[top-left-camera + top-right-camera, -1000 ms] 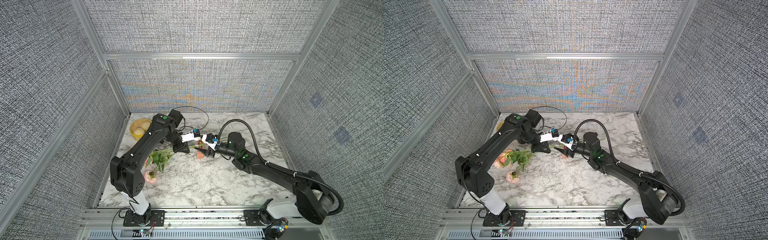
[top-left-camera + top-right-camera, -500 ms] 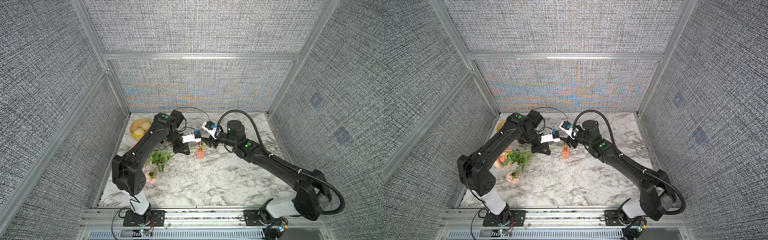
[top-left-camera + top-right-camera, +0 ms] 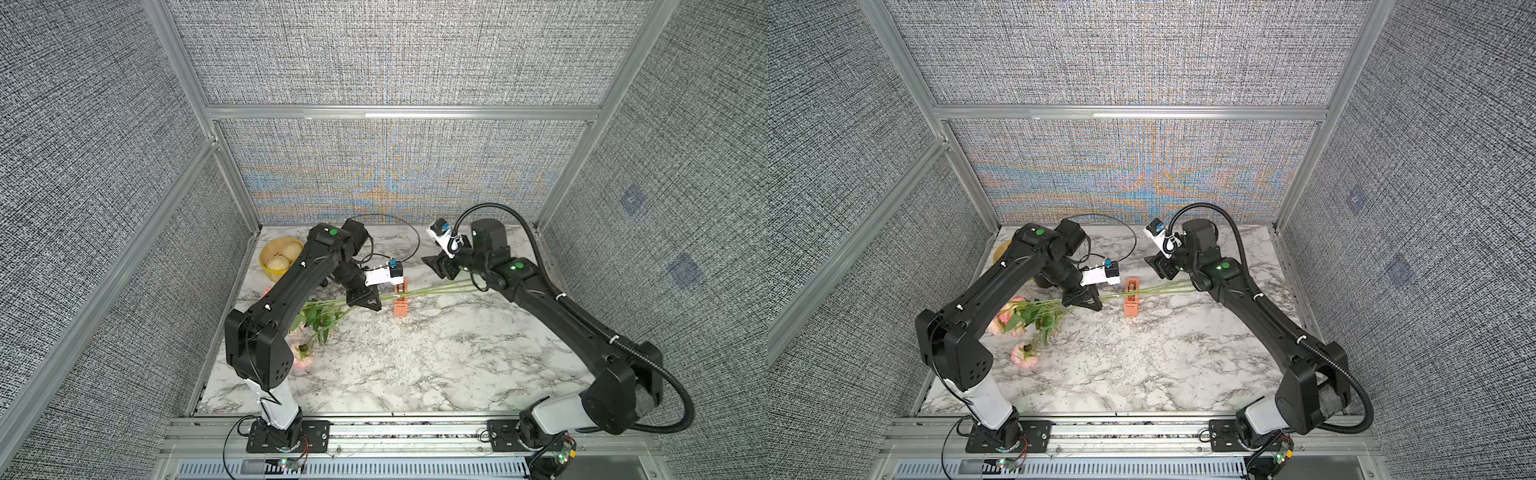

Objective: Wrap bouquets with tape
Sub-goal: Tear off the tape using the Tape Cutter.

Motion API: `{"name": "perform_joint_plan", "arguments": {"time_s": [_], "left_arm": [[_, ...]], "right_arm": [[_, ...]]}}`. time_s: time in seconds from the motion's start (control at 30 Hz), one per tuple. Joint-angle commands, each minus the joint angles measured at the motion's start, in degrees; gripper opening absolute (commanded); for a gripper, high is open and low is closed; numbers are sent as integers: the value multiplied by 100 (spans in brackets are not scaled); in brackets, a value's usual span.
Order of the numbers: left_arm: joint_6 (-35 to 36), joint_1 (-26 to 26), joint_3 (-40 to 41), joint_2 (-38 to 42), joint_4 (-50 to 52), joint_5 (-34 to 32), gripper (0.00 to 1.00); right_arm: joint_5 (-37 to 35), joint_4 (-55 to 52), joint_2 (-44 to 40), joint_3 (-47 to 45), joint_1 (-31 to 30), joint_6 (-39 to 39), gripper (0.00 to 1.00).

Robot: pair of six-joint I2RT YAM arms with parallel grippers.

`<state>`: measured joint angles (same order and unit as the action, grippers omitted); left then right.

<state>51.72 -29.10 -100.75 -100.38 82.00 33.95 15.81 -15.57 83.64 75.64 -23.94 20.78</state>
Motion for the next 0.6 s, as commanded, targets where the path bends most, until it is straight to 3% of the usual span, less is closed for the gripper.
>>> {"name": "perform_joint_plan", "arguments": {"time_s": [0.0,0.17,0.4,0.5,0.57], "left_arm": [[312,-27,-17,27,373,330,0],[273,-43,-56,45,410,268,0],[-514,-32,-252,-27,94,-529,0],[-674,-32,-368,-87,94,-622,0],[-778,-28,-431,-96,60,-609,0]], "right_arm": [[418,-681,134,241,339,231,69],[364,-1225,-182,360,531,266,69],[-361,111,-2837,-1622,601,-58,73],[350,332,-3697,-2362,593,-379,74],[1385,607,-3979,-2715,564,-687,74]]}}
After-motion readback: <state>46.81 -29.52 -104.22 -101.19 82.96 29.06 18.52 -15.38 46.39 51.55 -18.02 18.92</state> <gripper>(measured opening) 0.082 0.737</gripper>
